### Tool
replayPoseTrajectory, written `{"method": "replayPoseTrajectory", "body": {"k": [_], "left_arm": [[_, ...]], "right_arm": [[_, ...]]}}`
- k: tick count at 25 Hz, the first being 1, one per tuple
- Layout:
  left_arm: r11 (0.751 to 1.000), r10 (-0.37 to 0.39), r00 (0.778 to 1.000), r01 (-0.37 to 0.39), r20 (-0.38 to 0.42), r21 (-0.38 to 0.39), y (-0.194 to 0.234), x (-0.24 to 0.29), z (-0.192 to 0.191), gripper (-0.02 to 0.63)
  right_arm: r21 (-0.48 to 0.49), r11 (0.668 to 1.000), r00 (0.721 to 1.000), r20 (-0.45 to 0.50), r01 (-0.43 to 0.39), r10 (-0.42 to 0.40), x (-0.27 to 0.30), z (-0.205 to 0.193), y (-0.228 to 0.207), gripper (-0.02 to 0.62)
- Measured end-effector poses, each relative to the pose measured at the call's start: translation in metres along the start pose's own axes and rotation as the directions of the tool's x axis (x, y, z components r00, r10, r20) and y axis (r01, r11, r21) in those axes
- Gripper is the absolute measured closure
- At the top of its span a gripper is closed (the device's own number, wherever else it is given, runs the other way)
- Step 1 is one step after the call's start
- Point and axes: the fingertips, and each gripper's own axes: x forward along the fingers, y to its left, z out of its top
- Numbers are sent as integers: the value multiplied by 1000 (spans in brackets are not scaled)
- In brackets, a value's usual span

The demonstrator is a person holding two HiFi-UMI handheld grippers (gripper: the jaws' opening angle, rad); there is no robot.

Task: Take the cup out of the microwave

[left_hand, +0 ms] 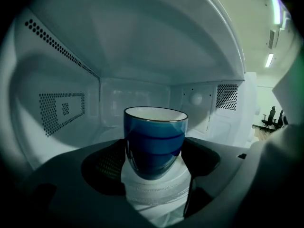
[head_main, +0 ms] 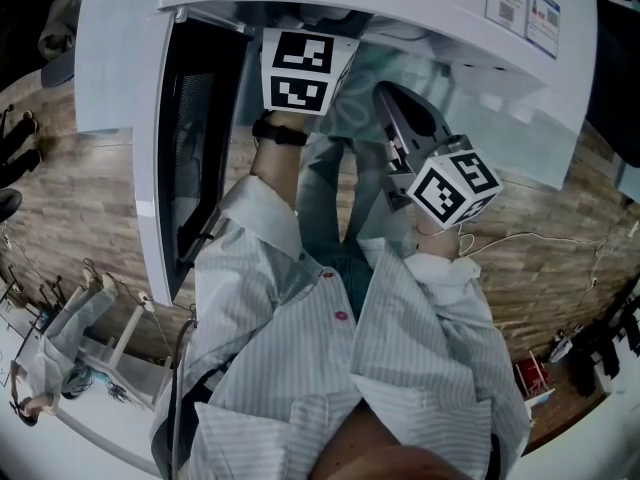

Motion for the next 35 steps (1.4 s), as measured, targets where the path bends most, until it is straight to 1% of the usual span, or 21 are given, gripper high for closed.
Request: {"method": "replayPoseTrajectory", "body": {"k": [18,23,35], "left_arm": [[999,16,998,-19,55,46,-3,-9,1,242],[1000,27,998,-28,64,14,-4,-20,-4,242],[999,42,995,-43,95,7,-11,-43,-7,242]], "right_arm": [[10,1000,1000,1,-1,1,-1,4,-4,561],[11,1000,1000,2,-4,4,-1,5,-3,561],[2,1000,1000,-1,-17,17,-2,5,2,561]]}}
